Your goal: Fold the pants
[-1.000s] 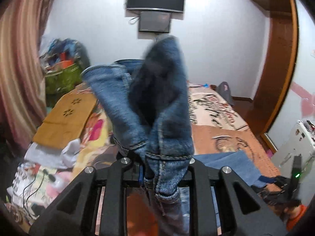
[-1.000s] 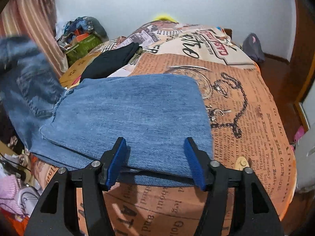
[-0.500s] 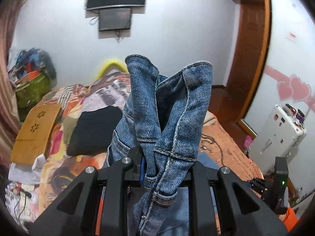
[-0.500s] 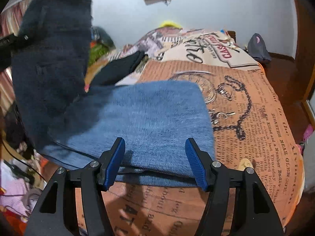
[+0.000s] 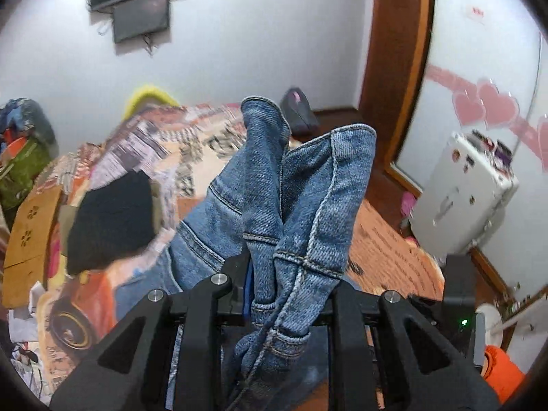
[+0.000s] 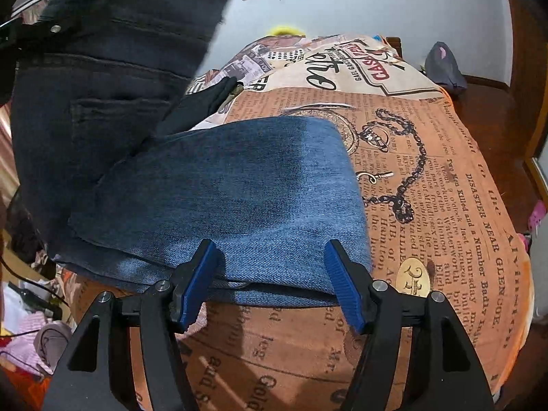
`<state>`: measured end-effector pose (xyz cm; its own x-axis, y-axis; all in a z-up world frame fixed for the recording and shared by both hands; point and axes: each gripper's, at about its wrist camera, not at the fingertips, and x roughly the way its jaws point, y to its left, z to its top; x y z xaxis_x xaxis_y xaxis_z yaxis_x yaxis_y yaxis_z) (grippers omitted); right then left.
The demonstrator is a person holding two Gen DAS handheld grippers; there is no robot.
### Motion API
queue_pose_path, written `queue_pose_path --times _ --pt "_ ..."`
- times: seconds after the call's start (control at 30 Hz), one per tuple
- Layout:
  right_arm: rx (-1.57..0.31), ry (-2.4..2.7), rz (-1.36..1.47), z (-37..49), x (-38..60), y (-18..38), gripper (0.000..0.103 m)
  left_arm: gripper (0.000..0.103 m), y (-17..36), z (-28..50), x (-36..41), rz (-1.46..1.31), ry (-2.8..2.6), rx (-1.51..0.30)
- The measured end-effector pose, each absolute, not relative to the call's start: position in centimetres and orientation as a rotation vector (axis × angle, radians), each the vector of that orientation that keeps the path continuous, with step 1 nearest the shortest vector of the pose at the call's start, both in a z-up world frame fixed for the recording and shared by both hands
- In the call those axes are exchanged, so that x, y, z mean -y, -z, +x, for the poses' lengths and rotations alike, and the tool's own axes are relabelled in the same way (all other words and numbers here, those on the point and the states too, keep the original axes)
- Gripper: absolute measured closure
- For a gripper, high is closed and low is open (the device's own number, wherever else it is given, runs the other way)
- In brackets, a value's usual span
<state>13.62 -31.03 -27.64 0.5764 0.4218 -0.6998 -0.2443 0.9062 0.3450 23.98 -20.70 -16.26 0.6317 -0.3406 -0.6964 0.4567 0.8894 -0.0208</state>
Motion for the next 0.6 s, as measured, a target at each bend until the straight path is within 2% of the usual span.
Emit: queue_pose_path --times 0.23,0.6 --pt "-0.866 -0.391 0.235 13.8 31.1 27.7 0.040 0.083 22.1 25.4 23.6 0.180 0.485 -0.990" --pt "-0.842 -0.348 0.316 12.9 34.6 26.6 0.040 0.074 23.6 24.1 25.1 0.277 0.449 -1.037"
